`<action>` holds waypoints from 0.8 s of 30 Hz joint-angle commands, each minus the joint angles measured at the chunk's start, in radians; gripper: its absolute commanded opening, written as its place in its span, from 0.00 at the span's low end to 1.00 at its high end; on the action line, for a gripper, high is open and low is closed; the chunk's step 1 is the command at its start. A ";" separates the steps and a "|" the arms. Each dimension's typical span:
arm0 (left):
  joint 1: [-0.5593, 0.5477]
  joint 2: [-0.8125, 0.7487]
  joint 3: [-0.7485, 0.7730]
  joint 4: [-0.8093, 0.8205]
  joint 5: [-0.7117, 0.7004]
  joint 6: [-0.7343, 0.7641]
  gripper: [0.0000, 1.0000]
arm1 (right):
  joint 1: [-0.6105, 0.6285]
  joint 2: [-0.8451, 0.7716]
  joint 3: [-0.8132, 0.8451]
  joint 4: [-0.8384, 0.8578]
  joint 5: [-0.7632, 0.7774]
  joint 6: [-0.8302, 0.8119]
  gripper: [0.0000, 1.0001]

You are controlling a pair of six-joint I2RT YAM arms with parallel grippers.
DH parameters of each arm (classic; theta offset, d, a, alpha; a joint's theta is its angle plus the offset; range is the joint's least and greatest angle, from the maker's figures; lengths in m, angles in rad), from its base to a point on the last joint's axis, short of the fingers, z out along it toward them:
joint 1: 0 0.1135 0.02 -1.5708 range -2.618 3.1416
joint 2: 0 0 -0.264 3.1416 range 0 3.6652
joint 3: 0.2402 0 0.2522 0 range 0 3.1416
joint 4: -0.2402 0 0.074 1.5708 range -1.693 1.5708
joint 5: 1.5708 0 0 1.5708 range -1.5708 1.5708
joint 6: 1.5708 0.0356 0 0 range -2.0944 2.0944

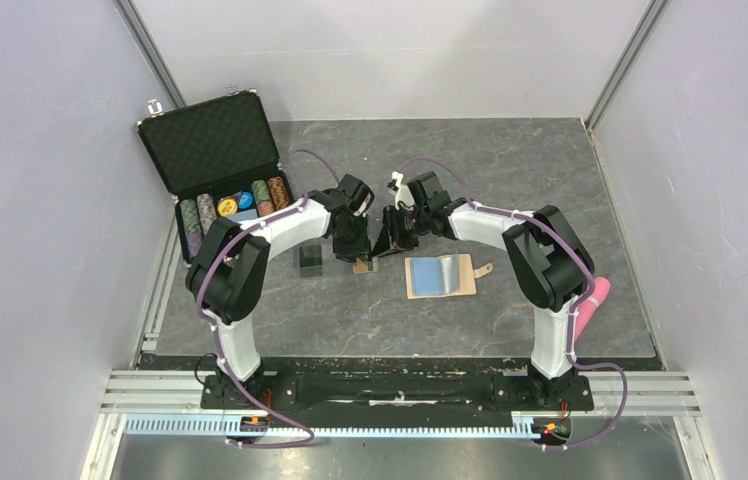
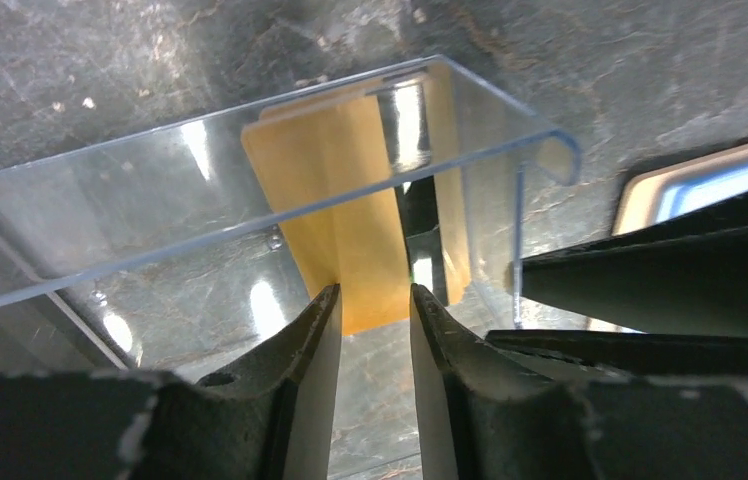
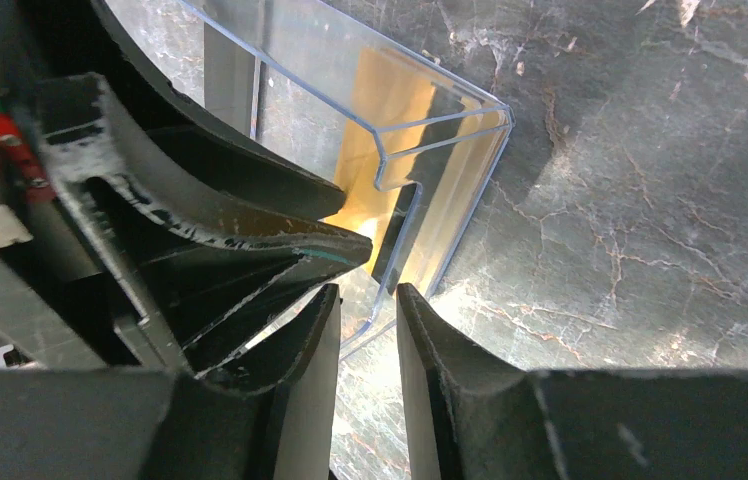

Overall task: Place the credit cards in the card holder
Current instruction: Pick up the credit card from the storage box.

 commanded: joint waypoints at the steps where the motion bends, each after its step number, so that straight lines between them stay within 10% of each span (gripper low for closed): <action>1: -0.003 0.002 0.032 -0.043 -0.072 0.045 0.41 | 0.005 -0.034 -0.004 0.025 -0.031 -0.014 0.29; 10: 0.012 -0.088 -0.034 0.003 -0.121 0.023 0.54 | 0.005 -0.030 -0.008 0.027 -0.036 -0.014 0.28; 24: 0.034 0.053 0.017 0.048 0.055 0.033 0.15 | 0.005 -0.024 -0.005 0.024 -0.046 -0.017 0.25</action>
